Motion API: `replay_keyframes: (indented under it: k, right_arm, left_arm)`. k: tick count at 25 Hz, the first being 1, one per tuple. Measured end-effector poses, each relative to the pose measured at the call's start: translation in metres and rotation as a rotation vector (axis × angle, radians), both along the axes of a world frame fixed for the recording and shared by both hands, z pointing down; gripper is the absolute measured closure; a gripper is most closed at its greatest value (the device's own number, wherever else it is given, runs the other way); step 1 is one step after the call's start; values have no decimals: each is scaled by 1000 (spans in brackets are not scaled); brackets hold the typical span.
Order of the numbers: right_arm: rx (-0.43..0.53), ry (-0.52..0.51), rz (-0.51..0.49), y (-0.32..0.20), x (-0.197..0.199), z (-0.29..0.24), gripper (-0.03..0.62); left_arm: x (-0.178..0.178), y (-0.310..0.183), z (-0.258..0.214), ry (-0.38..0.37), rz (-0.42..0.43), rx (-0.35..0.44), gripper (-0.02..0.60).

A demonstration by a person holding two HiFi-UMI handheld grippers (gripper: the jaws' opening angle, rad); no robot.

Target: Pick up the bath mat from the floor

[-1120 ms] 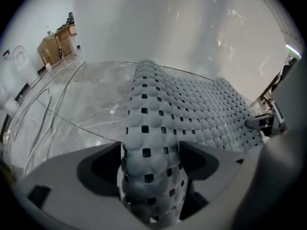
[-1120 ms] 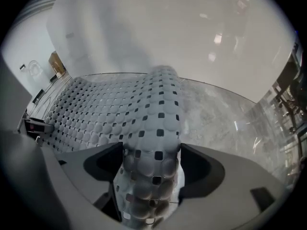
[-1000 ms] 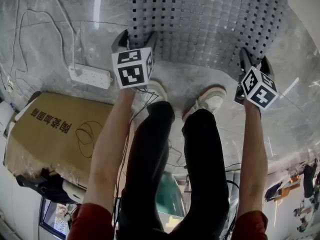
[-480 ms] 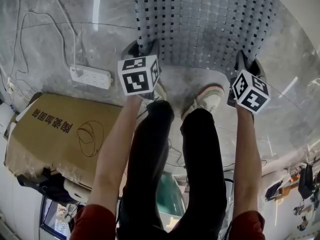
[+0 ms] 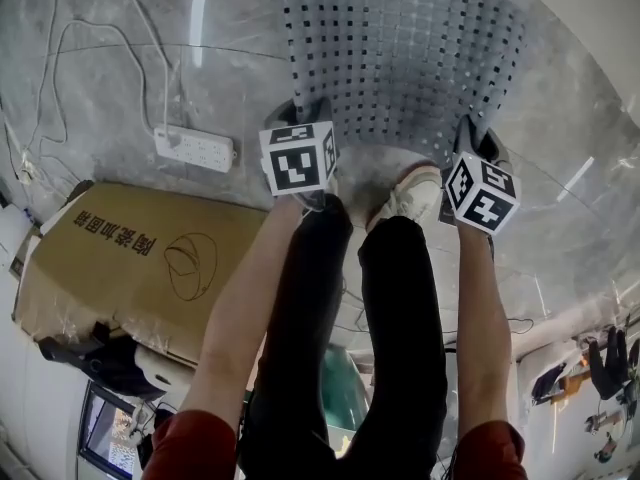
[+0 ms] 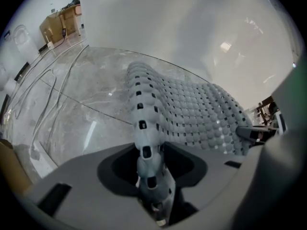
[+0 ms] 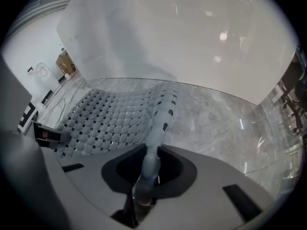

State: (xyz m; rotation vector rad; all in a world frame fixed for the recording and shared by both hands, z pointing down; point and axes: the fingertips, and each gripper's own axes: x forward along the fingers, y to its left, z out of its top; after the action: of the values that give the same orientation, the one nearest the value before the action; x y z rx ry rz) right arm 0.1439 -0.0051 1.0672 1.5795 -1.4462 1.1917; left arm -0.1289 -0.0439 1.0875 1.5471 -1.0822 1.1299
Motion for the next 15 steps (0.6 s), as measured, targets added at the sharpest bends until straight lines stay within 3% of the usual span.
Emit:
replay_keyframes:
  k: [15]
  right_arm:
    - [-32,-9,-66,24,-41,-81,540]
  left_arm:
    - [2,40,-77,14,12,-110,456]
